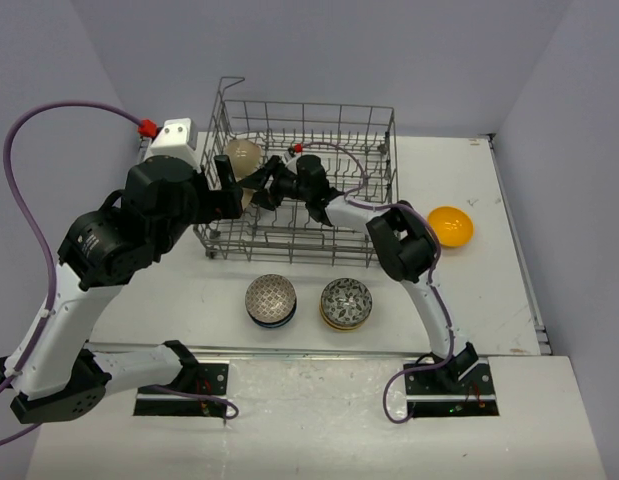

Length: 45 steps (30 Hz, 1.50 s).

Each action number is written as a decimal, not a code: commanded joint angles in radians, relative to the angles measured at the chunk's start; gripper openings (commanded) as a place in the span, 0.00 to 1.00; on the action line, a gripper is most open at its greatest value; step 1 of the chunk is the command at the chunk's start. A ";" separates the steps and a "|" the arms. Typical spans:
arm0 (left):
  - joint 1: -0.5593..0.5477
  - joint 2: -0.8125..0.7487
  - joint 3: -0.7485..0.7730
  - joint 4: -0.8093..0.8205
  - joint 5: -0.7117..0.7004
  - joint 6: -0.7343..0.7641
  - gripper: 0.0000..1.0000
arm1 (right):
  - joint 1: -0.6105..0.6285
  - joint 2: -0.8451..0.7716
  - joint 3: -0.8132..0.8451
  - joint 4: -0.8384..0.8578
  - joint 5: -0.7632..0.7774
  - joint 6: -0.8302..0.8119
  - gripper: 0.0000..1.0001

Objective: Unload the bowls from the dish rack

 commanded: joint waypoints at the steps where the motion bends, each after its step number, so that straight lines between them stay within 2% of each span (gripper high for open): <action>1: 0.005 0.000 0.003 0.001 0.012 0.021 1.00 | 0.024 0.042 0.072 0.147 -0.079 0.004 0.63; 11: 0.005 0.011 -0.017 0.016 0.050 0.029 1.00 | 0.024 0.063 0.060 0.259 -0.076 0.044 0.62; 26: 0.005 0.011 -0.018 0.019 0.067 0.035 1.00 | 0.024 0.106 0.132 0.299 -0.085 0.106 0.59; 30: 0.004 0.011 -0.017 0.016 0.069 0.038 1.00 | 0.026 0.103 0.177 0.215 -0.099 0.046 0.58; 34: 0.005 0.011 -0.015 0.015 0.073 0.041 1.00 | 0.026 0.085 0.240 0.001 -0.081 -0.066 0.58; 41: 0.005 0.011 -0.024 0.013 0.076 0.044 1.00 | 0.024 0.085 0.273 -0.097 -0.053 -0.149 0.58; 45: 0.005 0.009 -0.029 0.010 0.078 0.047 1.00 | 0.026 0.106 0.365 -0.164 -0.059 -0.192 0.58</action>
